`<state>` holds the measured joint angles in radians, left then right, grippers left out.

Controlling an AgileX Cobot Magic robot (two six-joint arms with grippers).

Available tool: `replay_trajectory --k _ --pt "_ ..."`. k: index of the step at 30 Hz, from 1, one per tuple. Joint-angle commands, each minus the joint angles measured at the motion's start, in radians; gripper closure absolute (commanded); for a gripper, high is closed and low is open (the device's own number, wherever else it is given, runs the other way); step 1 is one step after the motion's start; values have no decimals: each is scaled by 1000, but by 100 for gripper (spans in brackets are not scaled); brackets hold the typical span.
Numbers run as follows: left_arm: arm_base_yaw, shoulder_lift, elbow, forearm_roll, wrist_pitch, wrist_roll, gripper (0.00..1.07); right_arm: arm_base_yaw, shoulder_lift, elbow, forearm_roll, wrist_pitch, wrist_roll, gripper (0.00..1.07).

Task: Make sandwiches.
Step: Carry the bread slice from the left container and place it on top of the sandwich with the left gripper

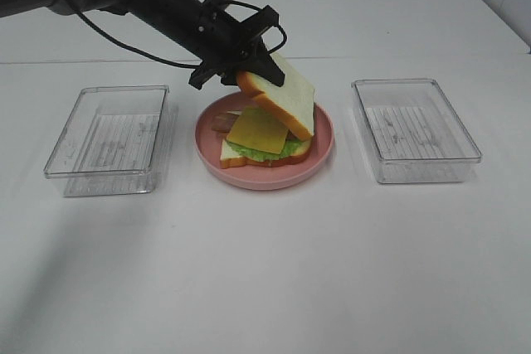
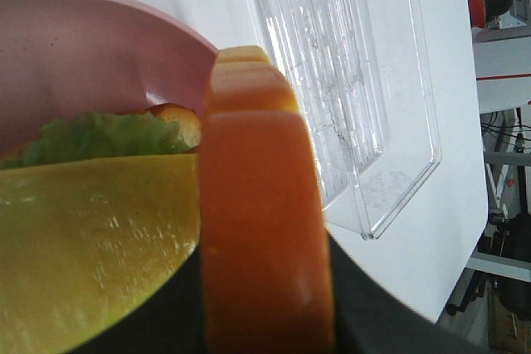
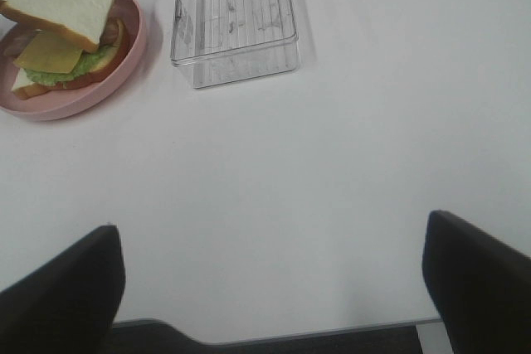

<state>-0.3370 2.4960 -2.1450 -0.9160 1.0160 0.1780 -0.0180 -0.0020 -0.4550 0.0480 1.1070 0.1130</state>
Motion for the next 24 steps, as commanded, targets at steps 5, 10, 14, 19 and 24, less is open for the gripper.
replay_trajectory --k 5,10,14,19,24 --pt "-6 17 2 -17 5 5 107 -5 -33 3 0 -11 -8 15" --pt "-6 24 2 -4 6 5 107 -5 -33 3 0 -11 -8 15" --pt "-6 24 2 23 8 -10 107 -5 -33 3 0 -11 -8 15" --pt "-6 24 2 70 27 -37 104 -5 -33 3 0 -11 -8 15" --pt "-6 24 2 80 20 -37 72 -5 -33 3 0 -11 -8 15"
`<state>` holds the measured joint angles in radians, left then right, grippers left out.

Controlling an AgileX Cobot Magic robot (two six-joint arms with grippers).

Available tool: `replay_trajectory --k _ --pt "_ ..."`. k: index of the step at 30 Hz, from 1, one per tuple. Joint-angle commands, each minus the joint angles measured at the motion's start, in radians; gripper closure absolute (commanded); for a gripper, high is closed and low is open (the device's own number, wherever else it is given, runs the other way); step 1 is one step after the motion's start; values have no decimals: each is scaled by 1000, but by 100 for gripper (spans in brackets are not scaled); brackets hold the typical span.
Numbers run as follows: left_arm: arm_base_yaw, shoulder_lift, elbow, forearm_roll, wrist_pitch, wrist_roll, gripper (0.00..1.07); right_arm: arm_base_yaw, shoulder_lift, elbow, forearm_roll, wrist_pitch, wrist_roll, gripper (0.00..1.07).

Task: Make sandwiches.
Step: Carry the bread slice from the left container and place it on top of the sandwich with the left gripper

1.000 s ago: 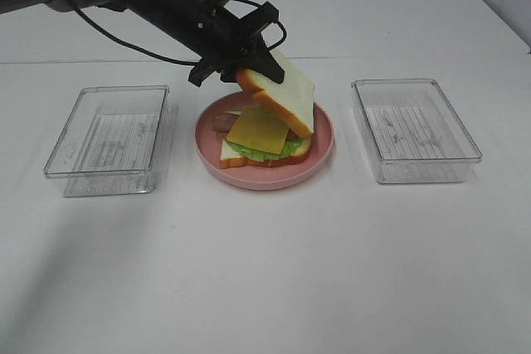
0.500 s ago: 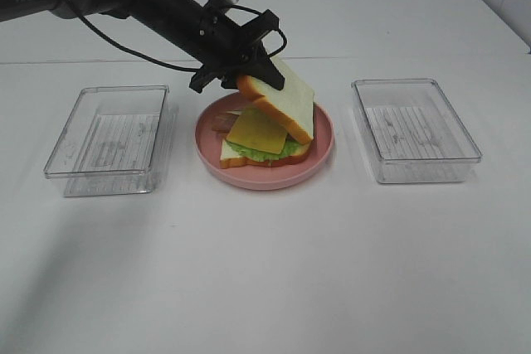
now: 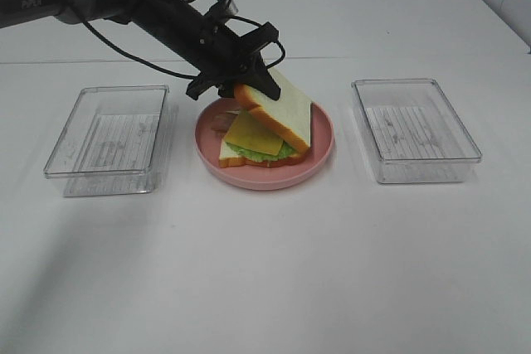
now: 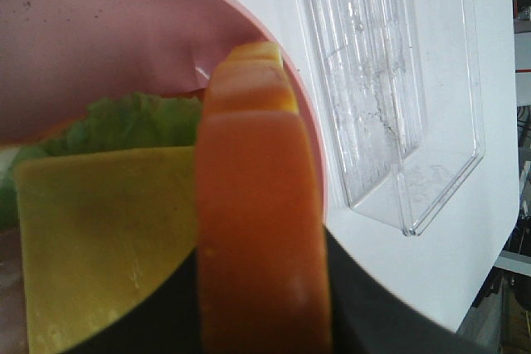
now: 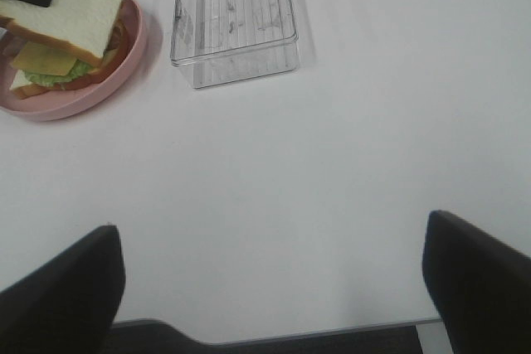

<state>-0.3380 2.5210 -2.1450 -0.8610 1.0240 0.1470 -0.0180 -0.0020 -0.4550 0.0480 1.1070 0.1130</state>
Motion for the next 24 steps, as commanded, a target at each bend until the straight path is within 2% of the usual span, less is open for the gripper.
replay_trajectory --k 1,2,3,4,5,6,7,11,12,14,15,18,20,24 --pt "-5 -1 2 33 11 -5 51 -5 -33 3 0 -11 -8 15" --pt "-5 -1 2 35 11 -5 43 -5 -33 3 0 -11 -8 15" --pt "-5 -1 2 35 11 -5 43 -5 -33 3 0 -11 -8 15" --pt "-5 -3 1 38 13 -2 25 -5 -33 3 0 -11 -8 15" --pt "-5 -3 1 38 13 -2 25 -5 -33 3 0 -11 -8 15" --pt "-5 -9 1 38 14 -2 15 -5 -33 3 0 -11 -8 15" --pt "-5 -18 1 51 17 -2 13 -5 -33 3 0 -11 -8 15" --pt "-5 -39 1 89 20 -5 13 -5 -33 3 0 -11 -8 15" --pt "-5 -56 1 135 30 -23 13 -5 -33 3 0 -11 -8 15" --pt "-5 -63 -2 155 40 -36 13 -5 -33 3 0 -11 -8 15" --pt "-5 -78 -2 211 66 -64 13 -5 -33 3 0 -11 -8 15" --pt "-5 -84 -6 245 78 -75 13 -5 -33 3 0 -11 -8 15" --pt "-5 -113 -16 373 125 -124 13 -5 -33 3 0 -11 -8 15" --pt "-5 -144 -16 445 144 -137 13 -5 -33 3 0 -11 -8 15"
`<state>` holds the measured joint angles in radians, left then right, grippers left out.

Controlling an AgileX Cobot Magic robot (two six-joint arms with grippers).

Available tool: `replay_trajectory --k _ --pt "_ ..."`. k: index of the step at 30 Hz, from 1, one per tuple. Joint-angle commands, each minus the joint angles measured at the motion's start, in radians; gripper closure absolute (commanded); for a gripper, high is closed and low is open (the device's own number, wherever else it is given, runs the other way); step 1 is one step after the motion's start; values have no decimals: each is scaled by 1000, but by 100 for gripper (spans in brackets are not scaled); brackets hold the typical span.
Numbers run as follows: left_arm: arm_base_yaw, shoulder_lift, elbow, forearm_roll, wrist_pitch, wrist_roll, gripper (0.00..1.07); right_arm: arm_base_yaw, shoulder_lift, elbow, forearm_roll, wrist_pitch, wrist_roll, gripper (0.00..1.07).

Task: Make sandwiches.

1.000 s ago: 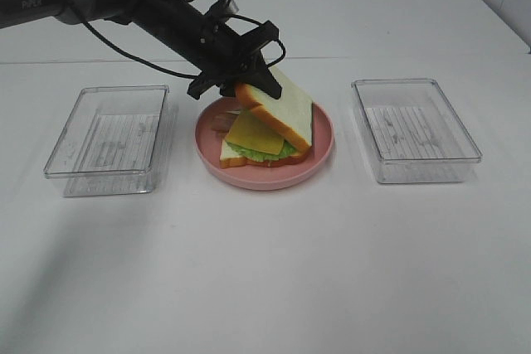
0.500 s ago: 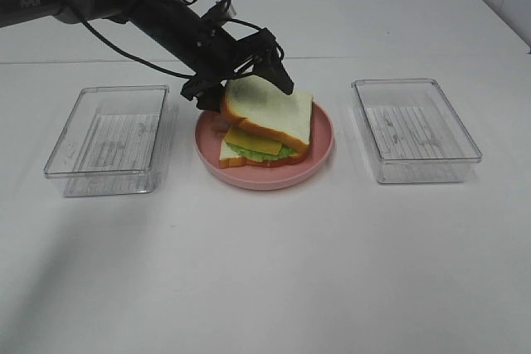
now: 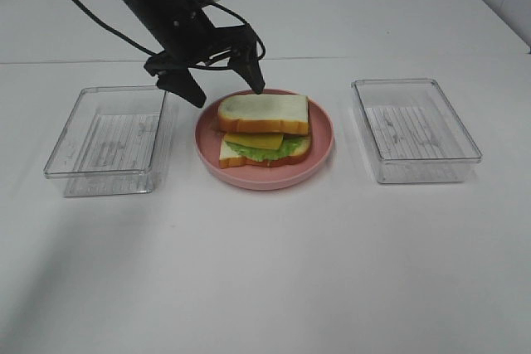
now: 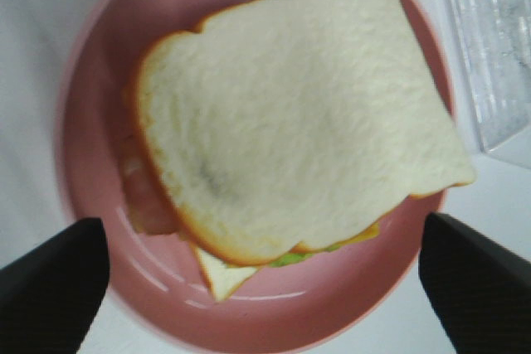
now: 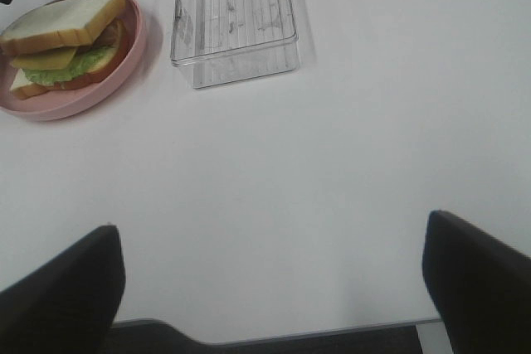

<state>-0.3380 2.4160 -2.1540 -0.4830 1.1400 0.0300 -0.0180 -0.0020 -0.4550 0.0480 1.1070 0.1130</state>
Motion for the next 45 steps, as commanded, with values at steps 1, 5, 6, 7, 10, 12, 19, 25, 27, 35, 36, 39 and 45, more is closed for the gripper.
replay_trajectory --k 1,5,6,7,10,12,19,25,27,35,36,39,45 --pt "-5 -54 -7 85 40 -20 13 -5 -33 3 0 -11 -8 15" --pt "-5 -113 -7 170 105 -30 13 -5 -33 3 0 -11 -8 15" --pt "-5 -141 -7 230 143 -54 13 -5 -33 3 0 -11 -8 15" --pt "-5 -141 -7 230 143 -54 13 -5 -33 3 0 -11 -8 15" --pt "-3 -177 -7 309 179 -62 13 -5 -33 3 0 -11 -8 15" --pt "11 -199 -7 350 179 -65 13 -5 -33 3 0 -11 -8 15" --pt "181 -261 -7 372 179 -37 13 -5 -33 3 0 -11 -8 15" --pt "316 -277 -6 368 179 -16 13 -5 -33 3 0 -11 -8 15" --pt "356 -300 18 345 179 -9 13 -5 -33 3 0 -11 -8 15" --pt "355 -532 375 358 129 17 14 -5 -33 3 0 -11 -8 15" --pt "355 -532 375 358 129 17 14 -5 -33 3 0 -11 -8 15" --pt "355 -676 607 377 15 10 14 -5 -33 3 0 -11 -8 15" --pt "355 -1089 1132 384 -160 10 15 -5 -33 3 0 -11 -8 15"
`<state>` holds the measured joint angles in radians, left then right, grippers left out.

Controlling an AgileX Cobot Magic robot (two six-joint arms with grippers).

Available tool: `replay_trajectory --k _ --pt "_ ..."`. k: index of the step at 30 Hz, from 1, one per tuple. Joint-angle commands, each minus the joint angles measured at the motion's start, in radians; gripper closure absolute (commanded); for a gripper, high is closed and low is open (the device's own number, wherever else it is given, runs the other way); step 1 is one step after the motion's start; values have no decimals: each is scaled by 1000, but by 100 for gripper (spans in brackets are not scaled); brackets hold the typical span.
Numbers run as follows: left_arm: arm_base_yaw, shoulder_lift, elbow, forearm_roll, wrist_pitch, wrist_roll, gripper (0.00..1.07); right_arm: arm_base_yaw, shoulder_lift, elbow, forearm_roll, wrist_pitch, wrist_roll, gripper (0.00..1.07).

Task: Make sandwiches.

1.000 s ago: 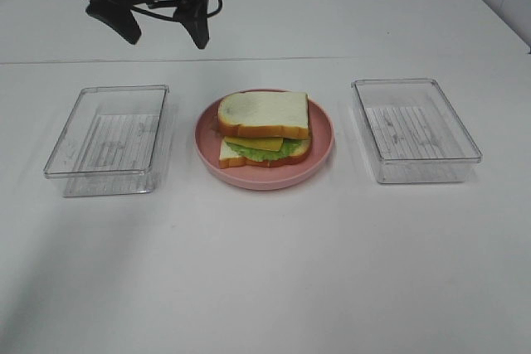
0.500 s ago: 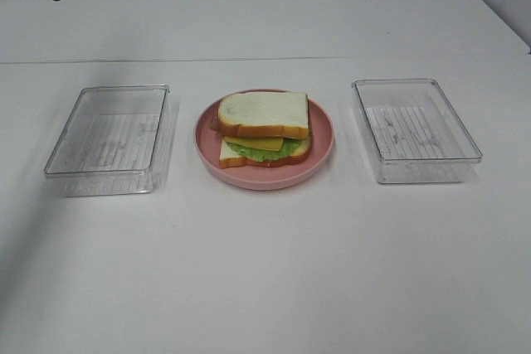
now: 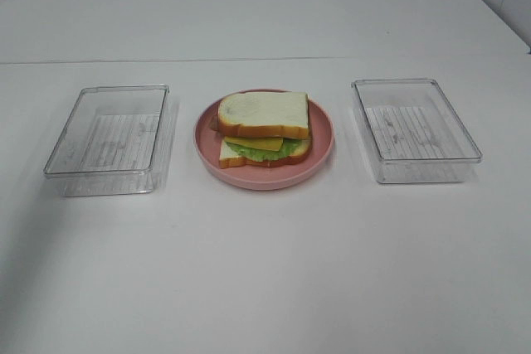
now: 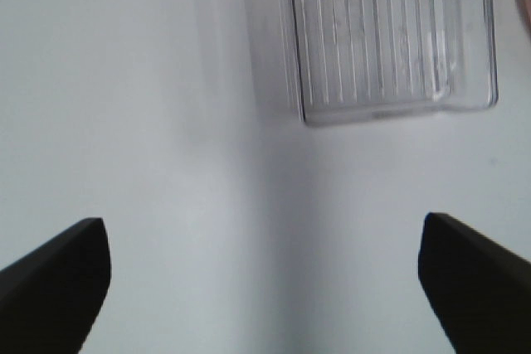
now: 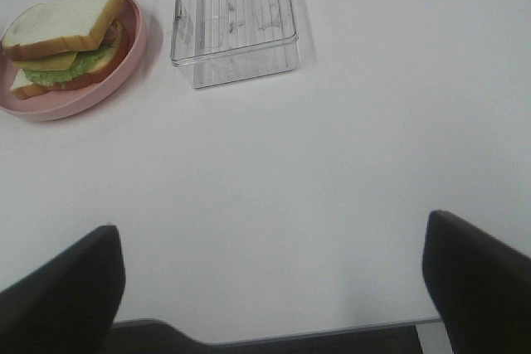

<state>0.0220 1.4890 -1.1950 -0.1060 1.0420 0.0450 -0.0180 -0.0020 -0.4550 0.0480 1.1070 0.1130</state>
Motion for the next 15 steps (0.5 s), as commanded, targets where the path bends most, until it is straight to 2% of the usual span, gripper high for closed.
replay_trajectory --k 1,2,3,4,5,6,7,9,10,12,13,15 --pt "-5 -234 241 15 -82 -5 15 -5 -33 3 0 -11 -8 15" --pt "-5 -234 241 15 -82 -5 15 -5 -33 3 0 -11 -8 15" --pt "-5 -365 347 24 -114 -6 15 -5 -33 3 0 -11 -8 15" --pt "-5 -365 347 24 -114 -6 15 -5 -33 3 0 -11 -8 15" --pt "-5 -496 432 28 -127 -8 15 -5 -33 3 0 -11 -8 15" --pt "-5 -568 471 28 -126 -9 15 -5 -33 3 0 -11 -8 15" --pt "-5 -568 471 28 -126 -9 15 -5 -33 3 0 -11 -8 15" --pt "-5 -831 585 28 -118 -9 15 -5 -33 3 0 -11 -8 15" --pt "-5 -831 585 28 -118 -9 15 -5 -33 3 0 -11 -8 15" --pt "-5 -1011 639 29 -91 -9 15 -5 -33 3 0 -11 -8 15" --pt "-5 -1011 639 29 -91 -9 15 -5 -33 3 0 -11 -8 15" --pt "-5 -1172 648 29 -55 -10 15 -5 -33 3 0 -11 -8 15"
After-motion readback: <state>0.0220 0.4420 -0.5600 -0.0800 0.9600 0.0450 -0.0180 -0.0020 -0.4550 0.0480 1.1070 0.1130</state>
